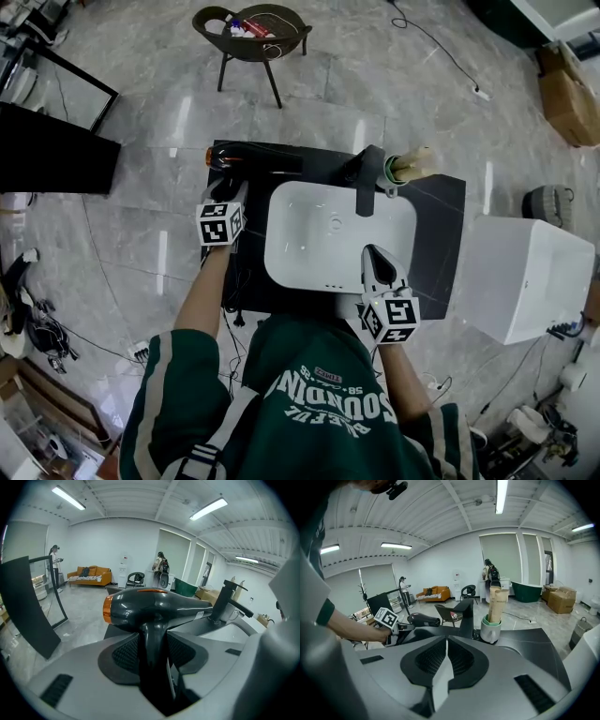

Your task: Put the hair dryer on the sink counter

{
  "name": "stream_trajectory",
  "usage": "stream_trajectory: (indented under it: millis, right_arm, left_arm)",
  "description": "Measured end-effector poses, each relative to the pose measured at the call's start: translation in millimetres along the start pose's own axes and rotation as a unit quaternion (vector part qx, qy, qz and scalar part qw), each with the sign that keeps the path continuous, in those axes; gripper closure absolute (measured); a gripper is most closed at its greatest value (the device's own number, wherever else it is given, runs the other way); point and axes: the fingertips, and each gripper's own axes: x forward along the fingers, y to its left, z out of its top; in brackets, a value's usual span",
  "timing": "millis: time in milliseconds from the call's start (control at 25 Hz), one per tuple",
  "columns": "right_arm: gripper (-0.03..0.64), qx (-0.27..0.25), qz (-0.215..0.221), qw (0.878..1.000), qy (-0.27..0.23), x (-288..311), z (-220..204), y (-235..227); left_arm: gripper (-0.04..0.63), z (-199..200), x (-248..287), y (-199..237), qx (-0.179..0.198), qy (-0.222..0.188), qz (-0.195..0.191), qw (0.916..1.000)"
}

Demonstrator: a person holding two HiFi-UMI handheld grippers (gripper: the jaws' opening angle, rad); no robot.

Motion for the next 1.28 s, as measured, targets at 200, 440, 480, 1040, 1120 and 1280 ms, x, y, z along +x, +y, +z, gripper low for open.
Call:
stream_trajectory:
  millis: [200,440,480,1040,1120,1280]
  right_arm:
    - [0.572,0.004,-0.005,1.000,0.002,-1,-3,-2]
    - [0.572,0.006,-0.007,1.000,0.004,-9,-5,-3]
    - [0.572,0.007,-0.007,1.000,0.003,-16,-7,-5]
    - [0.572,0.021,-0.012,1.000,-0.007,-64,-23,-12]
    - [0.572,0.022,-0.011,1.000,-0.006,-63,-24,-12]
    - [0.572,0.022,-0.007,1.000,-0.008,-57,-22,-9]
  left_arm:
    - [0.407,-5,7,6,-0.002,0.008,0.005,1.0000]
    - [0.407,-10,8,2,0.003,0.018,0.008,0.9998]
    - [0.407,-12,4,-3,0.004,0.017,0.009,0.9998]
    - [0.400,-19,-15,-33,0.040,0.023,0.036,0.9983]
    - [0.396,-18,-13,-30,0.042,0.026,0.035,0.9981]
    - [0.390,-11,-12,-20,0.046,0.019,0.043,0.9978]
